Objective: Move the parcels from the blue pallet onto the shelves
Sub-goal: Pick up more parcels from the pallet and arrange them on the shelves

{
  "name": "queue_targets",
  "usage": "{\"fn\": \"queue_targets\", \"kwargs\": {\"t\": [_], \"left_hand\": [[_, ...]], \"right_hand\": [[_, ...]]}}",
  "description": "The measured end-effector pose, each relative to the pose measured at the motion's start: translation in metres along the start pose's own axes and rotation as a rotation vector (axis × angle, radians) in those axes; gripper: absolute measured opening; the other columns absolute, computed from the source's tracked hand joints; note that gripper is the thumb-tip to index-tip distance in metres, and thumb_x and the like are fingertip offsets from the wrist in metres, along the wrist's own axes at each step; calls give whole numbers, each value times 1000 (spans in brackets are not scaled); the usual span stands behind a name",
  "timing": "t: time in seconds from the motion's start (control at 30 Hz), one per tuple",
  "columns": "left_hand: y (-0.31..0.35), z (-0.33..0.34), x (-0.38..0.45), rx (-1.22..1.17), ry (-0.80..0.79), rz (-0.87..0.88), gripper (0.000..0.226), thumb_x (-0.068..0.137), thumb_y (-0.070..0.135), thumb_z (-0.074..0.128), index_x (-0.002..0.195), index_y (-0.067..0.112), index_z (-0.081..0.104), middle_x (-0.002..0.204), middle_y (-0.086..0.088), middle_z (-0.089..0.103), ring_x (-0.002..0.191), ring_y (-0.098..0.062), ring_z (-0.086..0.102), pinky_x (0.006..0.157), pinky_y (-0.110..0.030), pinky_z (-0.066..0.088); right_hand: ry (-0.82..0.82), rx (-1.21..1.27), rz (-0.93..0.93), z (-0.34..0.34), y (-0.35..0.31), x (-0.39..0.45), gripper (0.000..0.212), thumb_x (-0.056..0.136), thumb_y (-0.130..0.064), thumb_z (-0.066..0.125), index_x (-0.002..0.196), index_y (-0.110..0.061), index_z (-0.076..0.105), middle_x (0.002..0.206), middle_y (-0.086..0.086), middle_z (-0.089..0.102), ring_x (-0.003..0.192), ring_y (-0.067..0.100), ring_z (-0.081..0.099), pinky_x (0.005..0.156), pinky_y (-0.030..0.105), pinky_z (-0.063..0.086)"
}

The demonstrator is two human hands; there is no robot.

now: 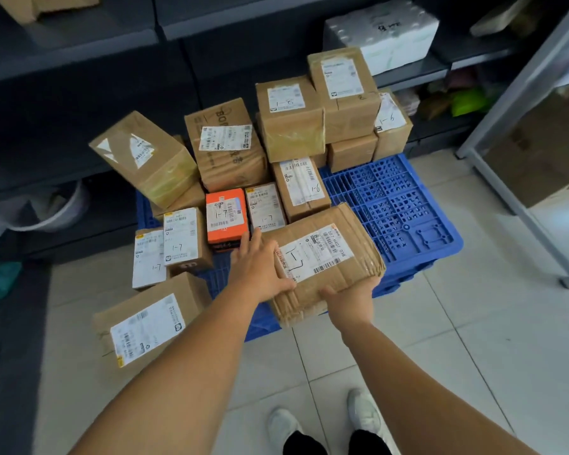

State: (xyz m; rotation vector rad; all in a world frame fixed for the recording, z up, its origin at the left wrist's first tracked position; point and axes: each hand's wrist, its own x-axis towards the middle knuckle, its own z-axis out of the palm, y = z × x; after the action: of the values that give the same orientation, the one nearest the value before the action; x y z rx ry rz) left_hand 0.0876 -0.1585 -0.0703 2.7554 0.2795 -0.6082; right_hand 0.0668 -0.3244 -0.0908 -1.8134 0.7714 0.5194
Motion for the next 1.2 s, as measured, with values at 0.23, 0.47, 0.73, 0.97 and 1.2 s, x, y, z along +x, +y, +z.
{"fn": "queue_targets", "kwargs": {"t": [0.23,0.47,0.73,0.97,1.2], "left_hand": [[-10,-3,14,-56,-65,31,125,60,56,80,152,22,3,152,-5,20,140,-26,23,115,-45,21],[-15,21,-34,-378,-84,-26,92,67,36,81,143,21,32,119,1,34,116,-19,44,100,-36,44],[-6,24,-119,-618,147,-147,96,75,19,77,151,24,20,139,2,41,125,-17,45,102,-41,45],[27,17,-210,-775,480,-263,93,74,17,78,150,24,24,136,5,47,122,-12,48,95,-22,41],[47,3,-308,-907,787,-376,98,72,23,80,151,26,21,148,7,38,134,-10,38,111,-33,36]], "right_hand": [[-53,72,74,38,11,-30,121,75,-40,79,149,-28,-16,146,8,39,126,32,47,101,50,44],[25,94,61,21,32,-56,105,73,-20,80,147,-30,7,136,5,50,116,30,54,98,53,46],[-86,-54,-175,-18,31,-98,105,76,-17,74,148,-39,0,138,-4,48,115,22,55,97,50,48],[-188,-159,-485,-66,25,-147,107,79,-22,75,152,-35,-2,150,-6,36,132,19,42,101,43,44],[-359,-156,-738,-101,12,-217,92,82,-20,73,149,-34,12,136,-16,47,100,5,58,69,26,44]]}}
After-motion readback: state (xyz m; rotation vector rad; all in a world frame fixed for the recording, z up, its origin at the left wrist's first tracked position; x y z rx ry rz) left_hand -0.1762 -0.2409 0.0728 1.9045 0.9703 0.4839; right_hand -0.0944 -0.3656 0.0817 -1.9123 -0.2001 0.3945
